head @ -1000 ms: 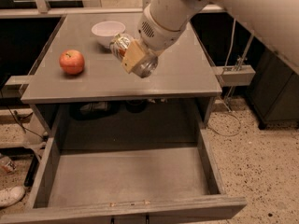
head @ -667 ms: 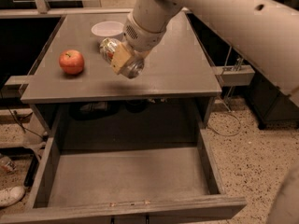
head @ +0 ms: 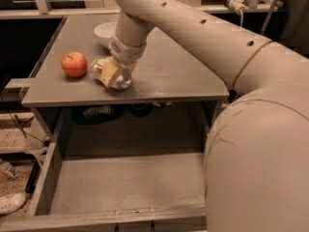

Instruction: Pick 7up can from top drawer and place on counter

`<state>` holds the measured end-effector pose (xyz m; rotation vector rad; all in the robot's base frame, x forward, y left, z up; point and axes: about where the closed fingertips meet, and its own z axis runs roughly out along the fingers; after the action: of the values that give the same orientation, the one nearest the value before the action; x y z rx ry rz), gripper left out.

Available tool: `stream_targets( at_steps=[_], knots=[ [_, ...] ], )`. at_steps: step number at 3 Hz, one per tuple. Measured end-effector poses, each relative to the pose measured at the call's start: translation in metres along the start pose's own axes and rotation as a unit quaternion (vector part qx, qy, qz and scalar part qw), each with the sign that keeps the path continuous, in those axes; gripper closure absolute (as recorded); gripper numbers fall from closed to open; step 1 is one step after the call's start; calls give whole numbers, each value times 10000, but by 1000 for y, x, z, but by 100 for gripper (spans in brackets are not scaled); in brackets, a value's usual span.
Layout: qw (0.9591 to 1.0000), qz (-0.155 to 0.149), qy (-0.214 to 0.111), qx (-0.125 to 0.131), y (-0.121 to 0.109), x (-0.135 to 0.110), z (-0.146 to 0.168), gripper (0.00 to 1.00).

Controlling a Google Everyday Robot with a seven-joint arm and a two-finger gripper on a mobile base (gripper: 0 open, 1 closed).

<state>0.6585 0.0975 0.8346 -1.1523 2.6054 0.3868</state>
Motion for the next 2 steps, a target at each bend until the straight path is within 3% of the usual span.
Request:
stream_targets(
  at_steps=[2],
  knots=[
    [10000, -1, 3, -3, 1, -1, -3, 57]
  ],
)
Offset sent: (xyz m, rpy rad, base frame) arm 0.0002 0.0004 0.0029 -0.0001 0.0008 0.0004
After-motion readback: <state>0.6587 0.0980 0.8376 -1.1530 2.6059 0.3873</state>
